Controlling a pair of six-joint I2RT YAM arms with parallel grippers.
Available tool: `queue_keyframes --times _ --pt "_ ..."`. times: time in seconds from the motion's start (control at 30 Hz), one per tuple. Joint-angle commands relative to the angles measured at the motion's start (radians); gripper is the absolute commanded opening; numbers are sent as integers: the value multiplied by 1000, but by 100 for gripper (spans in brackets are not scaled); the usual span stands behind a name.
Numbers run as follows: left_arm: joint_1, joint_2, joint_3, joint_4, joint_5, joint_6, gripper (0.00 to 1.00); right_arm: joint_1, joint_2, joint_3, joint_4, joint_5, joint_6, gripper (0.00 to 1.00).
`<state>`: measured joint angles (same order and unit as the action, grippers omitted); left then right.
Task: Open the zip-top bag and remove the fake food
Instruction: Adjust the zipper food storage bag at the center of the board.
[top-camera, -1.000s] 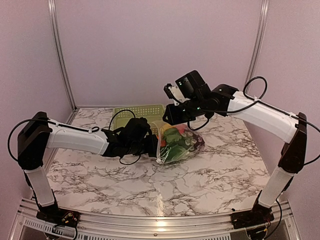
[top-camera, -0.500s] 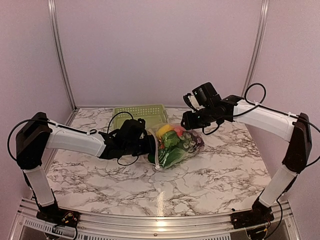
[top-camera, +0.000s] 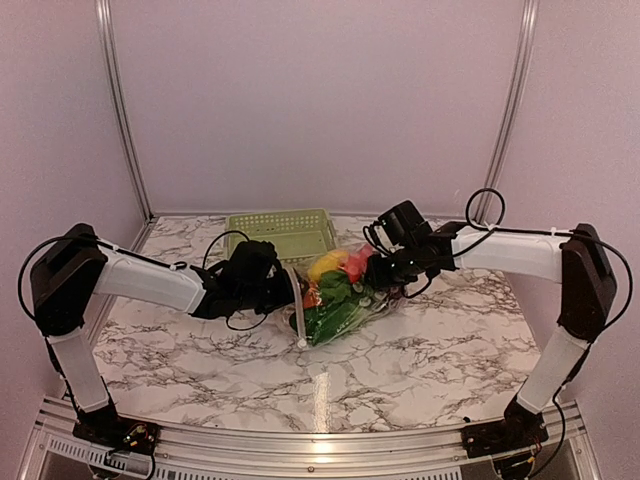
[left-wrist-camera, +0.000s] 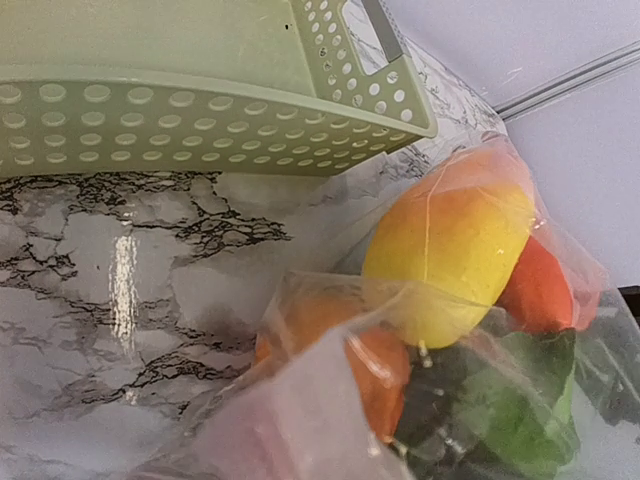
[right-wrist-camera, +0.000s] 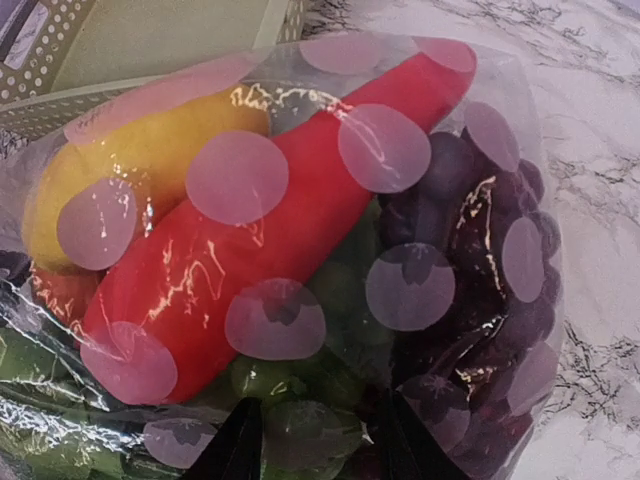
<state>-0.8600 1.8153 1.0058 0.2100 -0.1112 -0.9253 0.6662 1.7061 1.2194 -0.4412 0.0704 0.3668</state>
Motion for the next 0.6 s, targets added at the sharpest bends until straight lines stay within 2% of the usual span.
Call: queue_keyframes --times 0.0,0.17,0.37,0.57 --pt "5 16 5 60 51 -25 65 56 -44 -36 -49 36 36 38" --pt "6 60 44 34 73 -22 65 63 -68 -20 -66 59 33 38" --pt "9 100 53 26 38 -8 69 63 -88 80 -70 109 7 39" --pt "16 124 29 101 51 -53 69 22 -13 184 -14 95 -44 50"
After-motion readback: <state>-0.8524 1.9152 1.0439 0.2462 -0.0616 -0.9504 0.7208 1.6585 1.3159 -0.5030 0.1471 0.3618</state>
